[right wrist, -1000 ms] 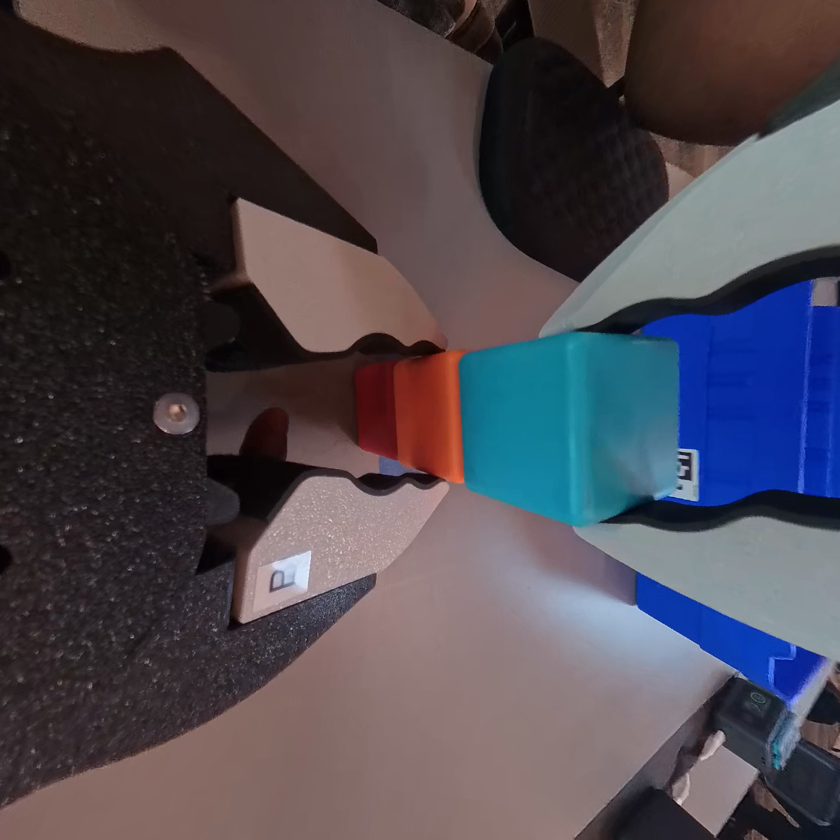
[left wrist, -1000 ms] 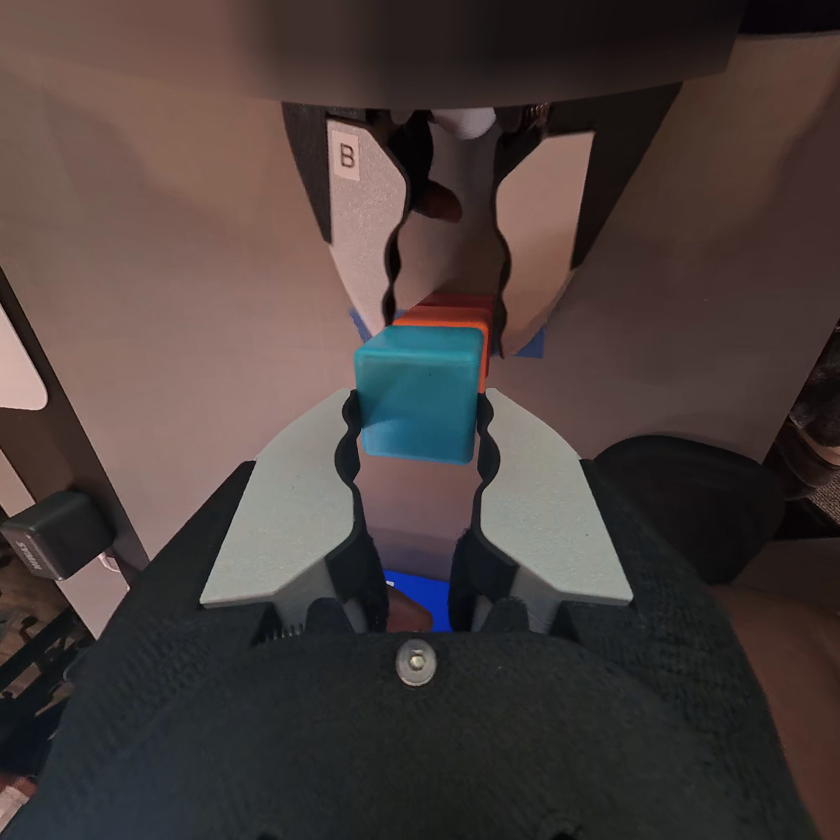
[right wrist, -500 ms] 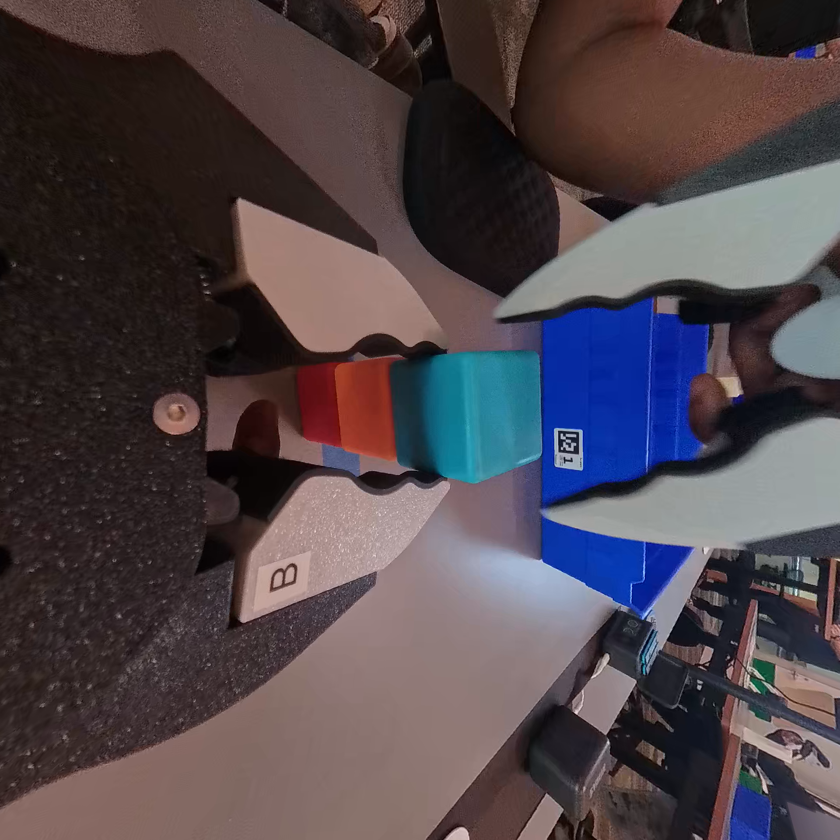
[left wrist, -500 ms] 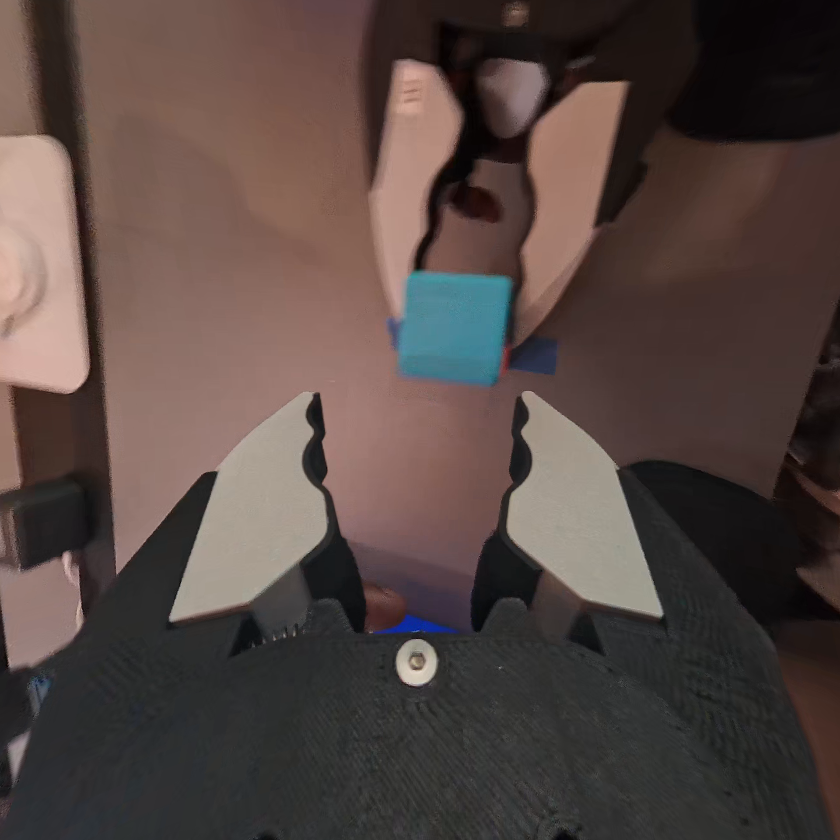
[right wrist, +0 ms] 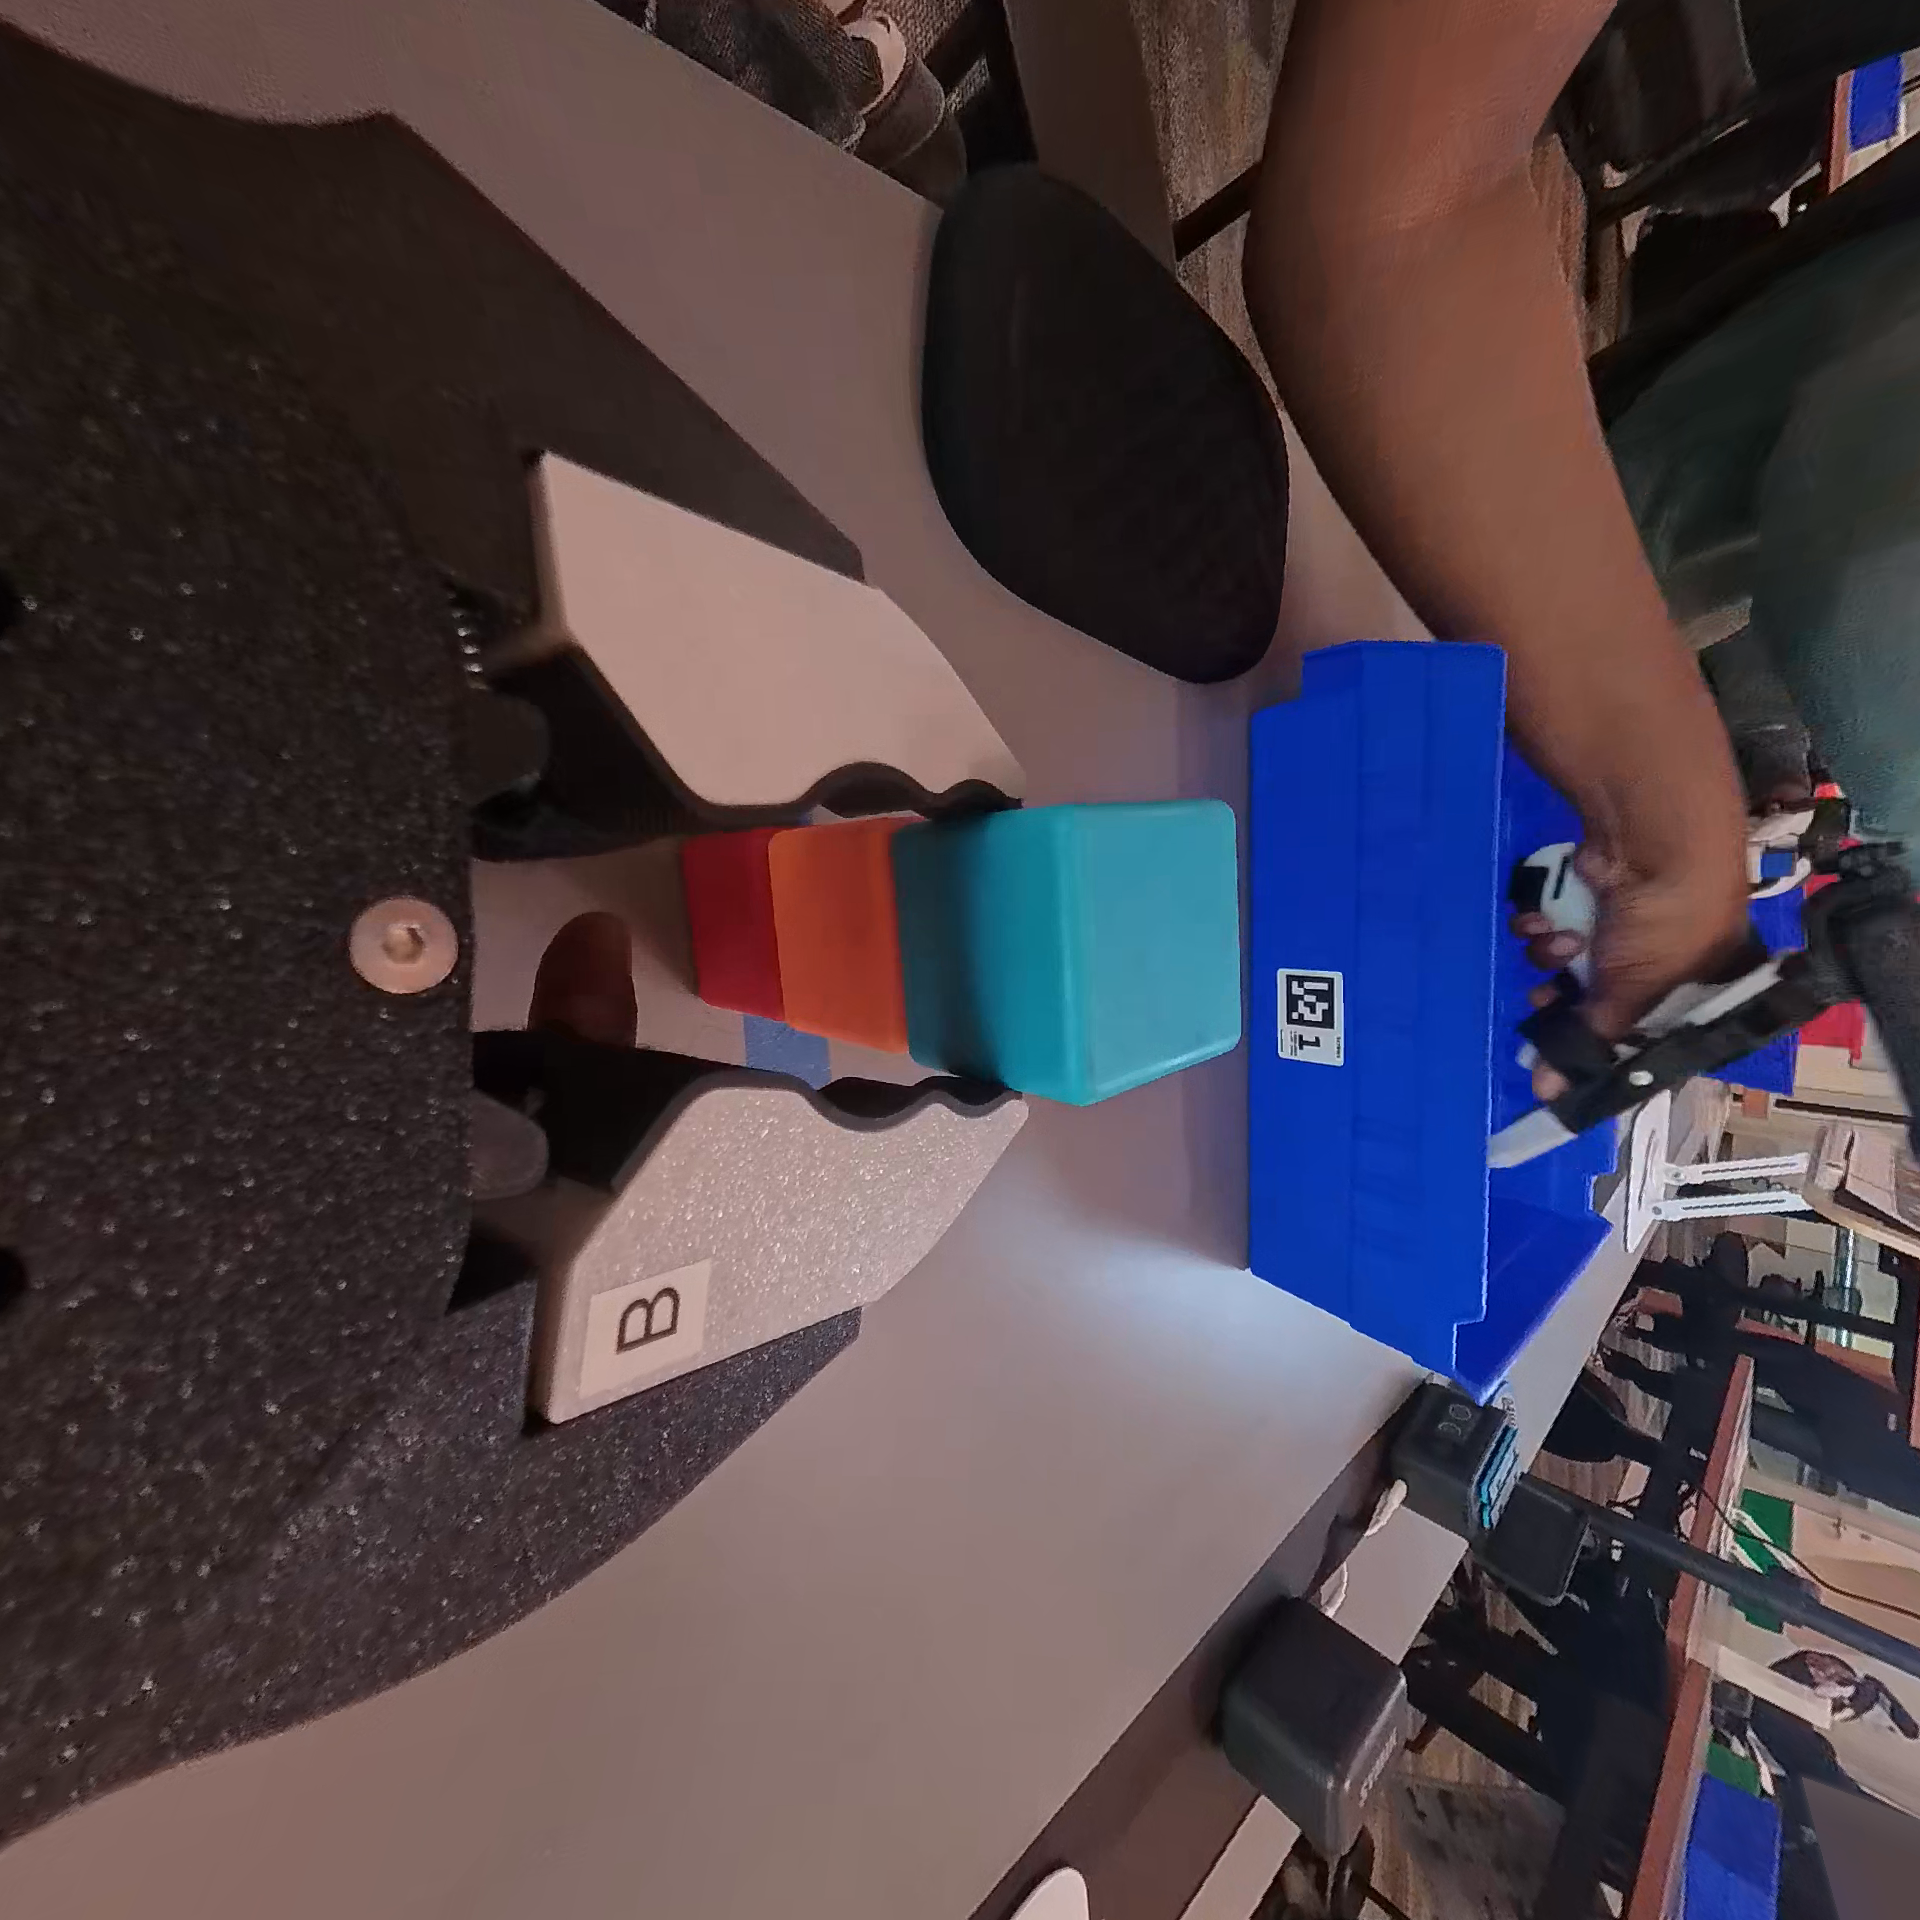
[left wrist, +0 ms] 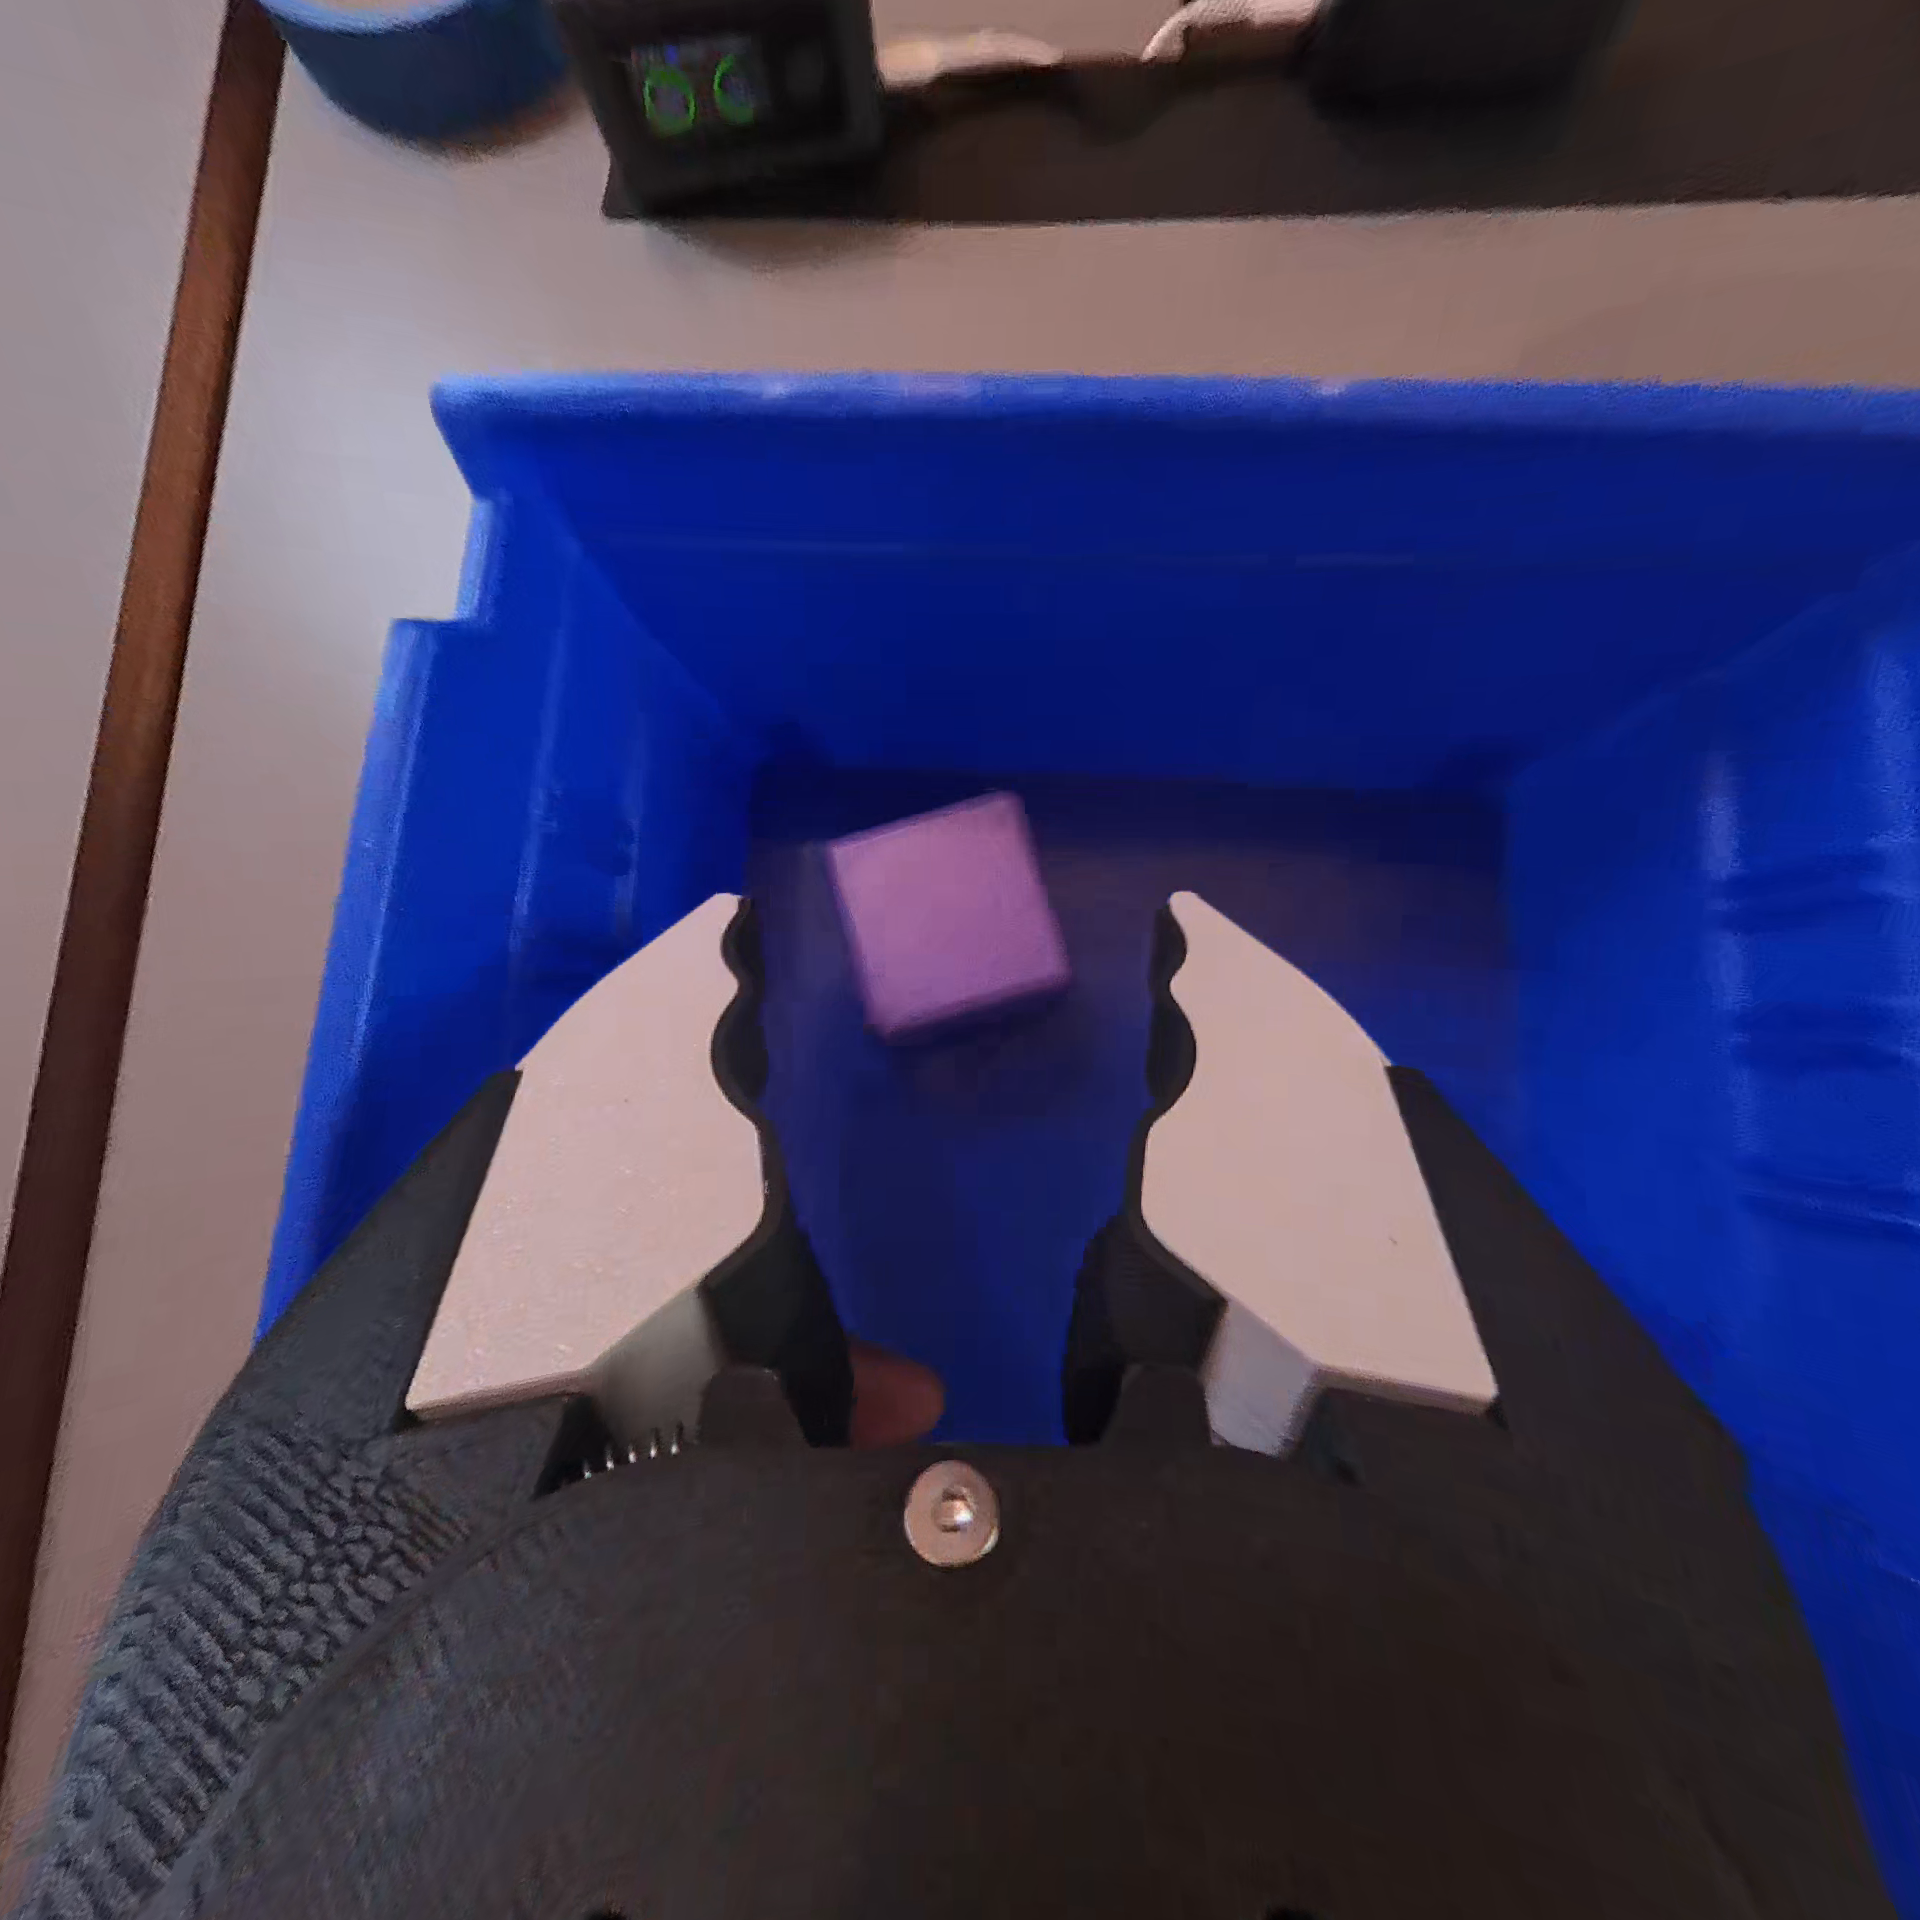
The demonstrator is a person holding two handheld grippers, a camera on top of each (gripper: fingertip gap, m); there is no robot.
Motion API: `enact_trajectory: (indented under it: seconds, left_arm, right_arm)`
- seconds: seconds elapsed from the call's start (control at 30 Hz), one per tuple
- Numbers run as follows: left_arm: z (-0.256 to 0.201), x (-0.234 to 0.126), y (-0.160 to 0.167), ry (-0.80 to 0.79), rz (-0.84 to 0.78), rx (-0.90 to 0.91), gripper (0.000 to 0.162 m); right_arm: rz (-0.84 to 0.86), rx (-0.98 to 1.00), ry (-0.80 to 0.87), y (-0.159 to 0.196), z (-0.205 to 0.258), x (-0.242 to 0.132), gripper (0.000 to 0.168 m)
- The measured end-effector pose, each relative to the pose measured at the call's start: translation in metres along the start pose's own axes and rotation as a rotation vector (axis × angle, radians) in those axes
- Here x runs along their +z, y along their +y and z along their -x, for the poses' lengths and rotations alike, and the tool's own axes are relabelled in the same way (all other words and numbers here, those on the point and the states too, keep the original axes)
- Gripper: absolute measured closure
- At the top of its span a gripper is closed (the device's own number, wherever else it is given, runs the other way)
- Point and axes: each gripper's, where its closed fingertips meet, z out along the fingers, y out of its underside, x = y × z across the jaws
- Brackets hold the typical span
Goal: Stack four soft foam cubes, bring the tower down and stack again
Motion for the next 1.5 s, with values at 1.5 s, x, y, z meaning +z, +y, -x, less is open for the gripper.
enact_trajectory:
  seconds: [1.5]
  left_arm:
    - [-0.356, -0.188, 0.055, 1.087, -0.014, 1.227, 0.112]
  right_arm:
    - [-0.003, 0.007, -0.018, 0.000, 0.000, 0.001, 0.120]
